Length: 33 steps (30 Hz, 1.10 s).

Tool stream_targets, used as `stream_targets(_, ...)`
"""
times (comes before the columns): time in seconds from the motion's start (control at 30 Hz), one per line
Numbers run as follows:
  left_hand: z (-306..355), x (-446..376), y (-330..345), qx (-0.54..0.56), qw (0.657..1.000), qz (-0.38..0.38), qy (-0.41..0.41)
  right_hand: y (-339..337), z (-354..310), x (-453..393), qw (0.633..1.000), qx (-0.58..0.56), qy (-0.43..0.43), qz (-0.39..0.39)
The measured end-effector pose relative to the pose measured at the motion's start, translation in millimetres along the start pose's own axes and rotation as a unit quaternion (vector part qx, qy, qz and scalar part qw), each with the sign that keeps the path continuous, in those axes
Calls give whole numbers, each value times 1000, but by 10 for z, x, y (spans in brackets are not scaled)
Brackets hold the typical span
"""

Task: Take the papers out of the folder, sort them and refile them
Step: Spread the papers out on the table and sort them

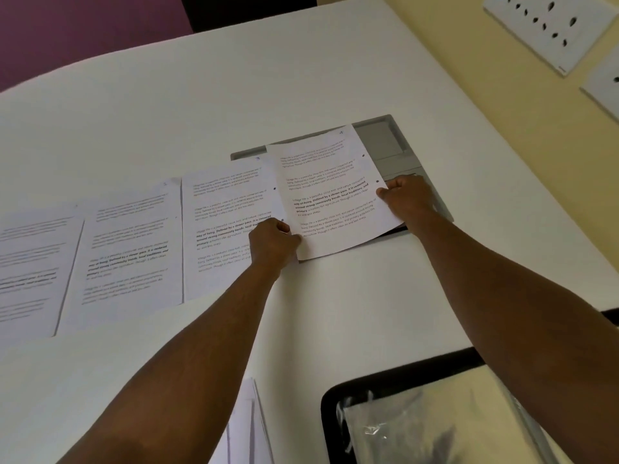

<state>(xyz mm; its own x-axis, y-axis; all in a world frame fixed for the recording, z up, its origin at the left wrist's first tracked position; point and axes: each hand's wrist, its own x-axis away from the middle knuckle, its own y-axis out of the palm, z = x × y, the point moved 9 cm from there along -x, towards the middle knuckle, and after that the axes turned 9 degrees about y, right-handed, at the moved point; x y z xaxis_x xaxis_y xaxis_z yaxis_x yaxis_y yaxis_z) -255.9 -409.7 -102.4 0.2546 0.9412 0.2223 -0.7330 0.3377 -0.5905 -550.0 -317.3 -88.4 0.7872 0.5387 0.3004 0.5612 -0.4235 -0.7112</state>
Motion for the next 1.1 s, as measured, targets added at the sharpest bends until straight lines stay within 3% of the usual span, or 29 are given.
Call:
stream_targets(0.13,10,-50,-33,-61,997,15,34,-9,-18,103,993,105,-22,44)
stream_targets(0.27,73,113,-159,-107,992,38,63,-175,-48,457,974,175,-40,135)
stream_targets(0.37,77,475,-251,-123,987,24,99,-247,-121,845,972,155,-97,150)
stream_targets(0.5,-115,1156,-456,-121,983,7,140,-194,-98,1608,973,44,-193,123)
stream_targets(0.6,-347,1747,-628,-134,979,-9,155,-79,-8,2296,964,37,-241,108)
stream_targets(0.83,-1115,2965,-1060,-176,971,-15,160,428,461,3719,979,-34,-198,-33)
stream_targets(0.97,-1806,3534,-1436,-206,974,7,94,845,843,4413,978,-47,-77,-186)
stream_targets(1.1,-2330,3884,-1922,-280,956,84,-5,1236,1209,4912,955,-10,39,-293)
